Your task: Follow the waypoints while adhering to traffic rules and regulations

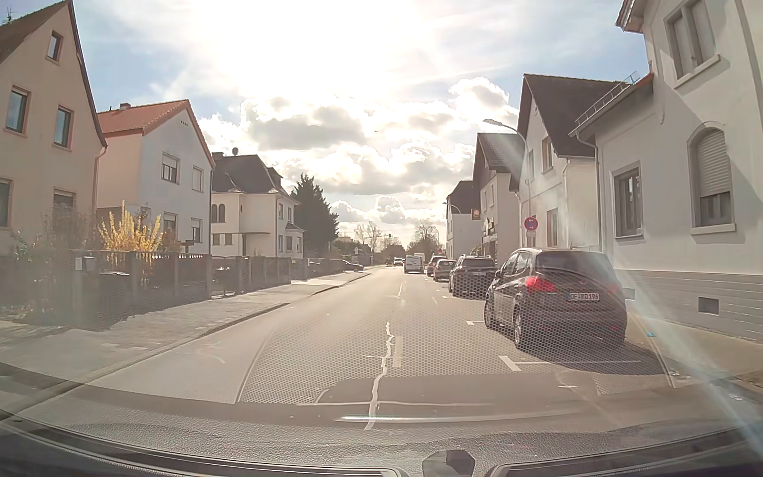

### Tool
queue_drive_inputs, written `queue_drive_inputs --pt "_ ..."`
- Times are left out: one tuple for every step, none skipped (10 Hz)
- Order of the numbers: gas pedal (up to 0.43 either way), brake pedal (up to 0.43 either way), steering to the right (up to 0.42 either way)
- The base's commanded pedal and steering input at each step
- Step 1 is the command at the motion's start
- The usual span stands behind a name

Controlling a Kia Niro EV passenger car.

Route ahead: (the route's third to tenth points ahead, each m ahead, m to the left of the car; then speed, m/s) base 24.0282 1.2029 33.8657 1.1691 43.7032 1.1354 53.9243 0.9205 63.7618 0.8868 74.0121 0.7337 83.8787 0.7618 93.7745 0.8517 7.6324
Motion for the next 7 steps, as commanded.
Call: queue_drive_inputs --pt "0.098 0.0 0.0" --pt "0.098 0.0 0.0" --pt "0.098 0.0 0.0" --pt "0.098 0.0 0.0" --pt "0.098 0.0 -0.001" --pt "0.098 0.0 -0.002" --pt "0.098 0.0 -0.002"
